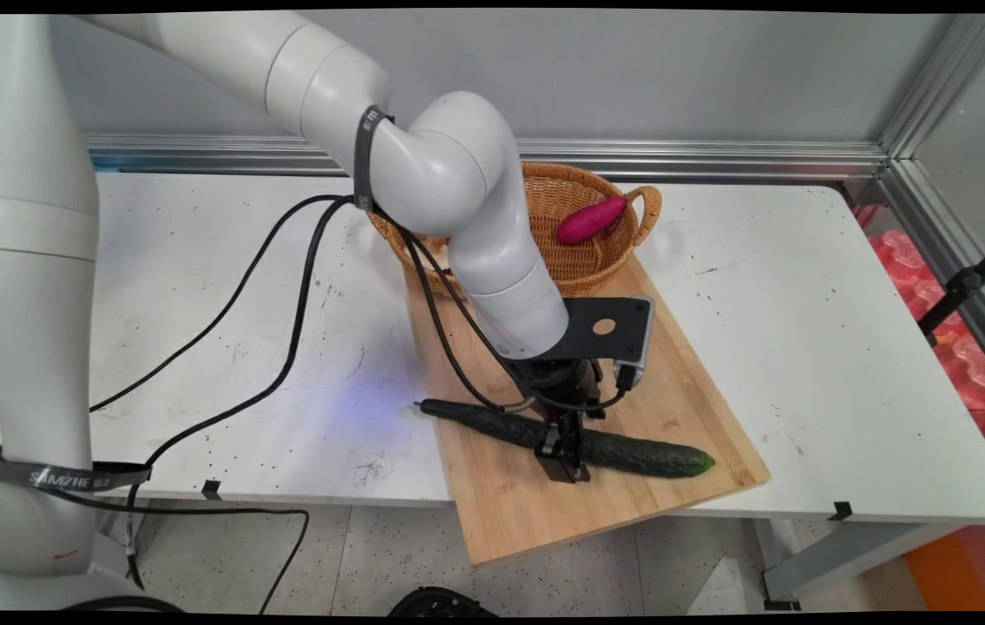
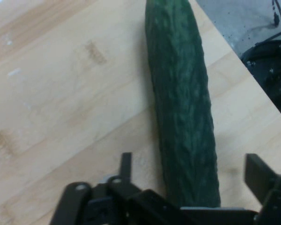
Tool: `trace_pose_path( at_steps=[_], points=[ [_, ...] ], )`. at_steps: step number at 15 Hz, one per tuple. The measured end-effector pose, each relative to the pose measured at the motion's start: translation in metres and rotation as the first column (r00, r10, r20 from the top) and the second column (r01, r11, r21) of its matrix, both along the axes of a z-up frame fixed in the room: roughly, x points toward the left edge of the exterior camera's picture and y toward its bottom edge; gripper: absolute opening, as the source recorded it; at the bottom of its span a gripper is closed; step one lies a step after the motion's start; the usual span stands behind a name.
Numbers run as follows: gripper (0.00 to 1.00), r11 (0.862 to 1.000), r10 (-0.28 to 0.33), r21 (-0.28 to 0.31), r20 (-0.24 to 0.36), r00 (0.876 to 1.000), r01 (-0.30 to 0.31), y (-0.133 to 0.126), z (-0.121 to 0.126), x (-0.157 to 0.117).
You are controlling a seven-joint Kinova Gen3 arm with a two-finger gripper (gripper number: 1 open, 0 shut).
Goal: Place the picked object on the cutting board
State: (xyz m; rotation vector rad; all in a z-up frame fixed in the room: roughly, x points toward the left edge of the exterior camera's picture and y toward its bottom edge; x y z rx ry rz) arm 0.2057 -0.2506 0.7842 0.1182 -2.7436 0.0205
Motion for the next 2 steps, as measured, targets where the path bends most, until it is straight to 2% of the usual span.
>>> trace_pose_path(
  at_steps=[2],
  points=[
    [1.0, 1.0, 0.002, 0.001, -0.005, 1.0, -0.002, -0.0025, 0.002, 0.0005]
  ],
)
